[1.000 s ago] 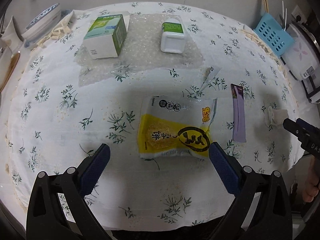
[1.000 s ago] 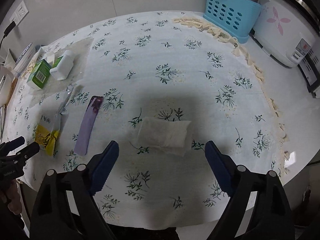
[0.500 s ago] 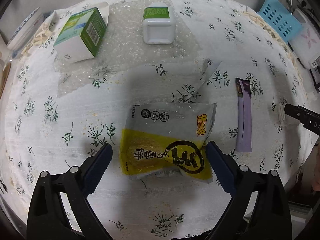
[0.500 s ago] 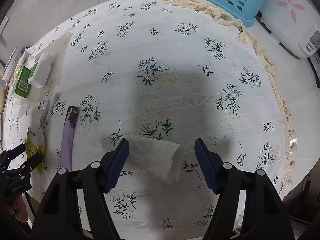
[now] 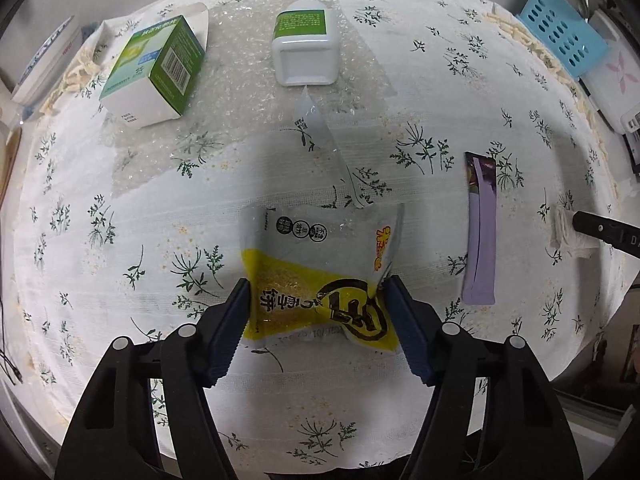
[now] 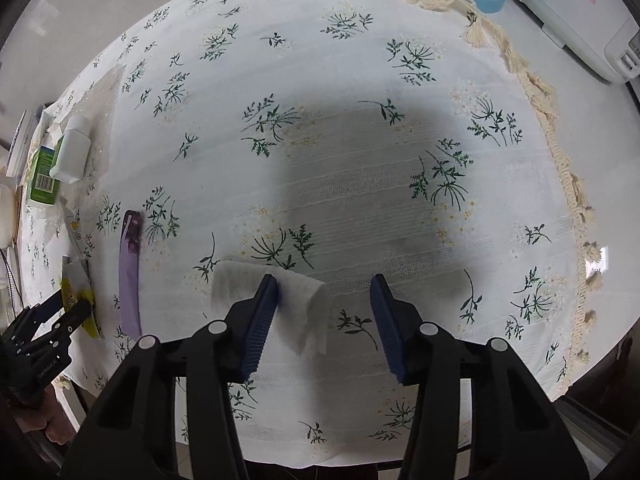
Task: Collect trash
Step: 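Grasp the yellow snack bag with the left tool while the right tool grasps the white tissue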
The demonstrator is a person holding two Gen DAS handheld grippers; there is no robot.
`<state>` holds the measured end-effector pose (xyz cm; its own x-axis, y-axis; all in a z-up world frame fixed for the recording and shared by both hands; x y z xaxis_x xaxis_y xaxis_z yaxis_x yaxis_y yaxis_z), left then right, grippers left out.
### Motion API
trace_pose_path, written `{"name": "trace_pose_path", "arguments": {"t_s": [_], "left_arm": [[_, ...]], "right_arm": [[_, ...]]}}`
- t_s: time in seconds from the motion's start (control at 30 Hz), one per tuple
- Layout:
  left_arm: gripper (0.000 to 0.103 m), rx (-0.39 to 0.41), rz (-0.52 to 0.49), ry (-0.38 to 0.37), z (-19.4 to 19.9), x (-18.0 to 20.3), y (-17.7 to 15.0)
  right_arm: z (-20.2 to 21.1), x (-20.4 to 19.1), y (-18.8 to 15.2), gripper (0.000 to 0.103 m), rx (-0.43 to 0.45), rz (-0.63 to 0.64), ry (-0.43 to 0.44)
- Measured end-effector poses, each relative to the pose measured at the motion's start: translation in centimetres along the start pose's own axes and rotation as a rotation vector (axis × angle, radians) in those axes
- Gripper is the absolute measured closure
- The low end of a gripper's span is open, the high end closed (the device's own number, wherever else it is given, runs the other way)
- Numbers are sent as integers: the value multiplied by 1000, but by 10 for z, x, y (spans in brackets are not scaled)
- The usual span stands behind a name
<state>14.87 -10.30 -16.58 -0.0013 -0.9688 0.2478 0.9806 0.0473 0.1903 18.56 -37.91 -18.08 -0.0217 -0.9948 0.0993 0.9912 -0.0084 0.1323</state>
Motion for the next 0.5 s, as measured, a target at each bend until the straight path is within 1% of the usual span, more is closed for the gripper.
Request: {"name": "trace_pose_path", "arguments": {"t_s": [0.1,0.13,0.17,0.27,0.3,0.33,0.37,0.4,0.43,0.5], "left_arm": [[44,-2,3,-1,2,0,1],[51,-4,2,-12,3,0,1],[57,-8,-1,-28,3,2,1],[65,-13,-19,-22,6,5,3],[66,-14,-21,-20,6,5,3],[75,-12,-24,-29,7,7,3],[89,-13,-27,-28,7,9,4],[96,-26,-23,-40,6,11,5],[96,-33,-17,-50,4,12,6],[97,-25,-29,-43,4,15,5]], "right_arm": [[0,-1,2,64,-8,2,-10],[1,-3,3,68,-10,3,-9],[2,-3,3,69,-13,7,-8],[3,-7,4,73,-19,15,-10],[4,-7,5,74,-21,17,-10],[5,-8,5,74,-21,16,-13],[8,-10,5,74,-22,16,-17],[9,-11,4,74,-24,17,-18],[10,-12,1,74,-27,18,-20],[11,-13,1,74,-33,16,-27]]}}
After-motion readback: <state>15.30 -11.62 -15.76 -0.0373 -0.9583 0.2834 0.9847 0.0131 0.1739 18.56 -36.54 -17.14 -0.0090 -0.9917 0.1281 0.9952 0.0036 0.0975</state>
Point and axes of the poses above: each gripper's, at about its wrist camera, not at the fingertips, and z roughly against the way its jaws point, x to its right, y to its top, the point moved 3 cm from there along -z, roughly the way its jaws point, and after that the axes turned 14 degrees about -y, right-handed, at the moved point
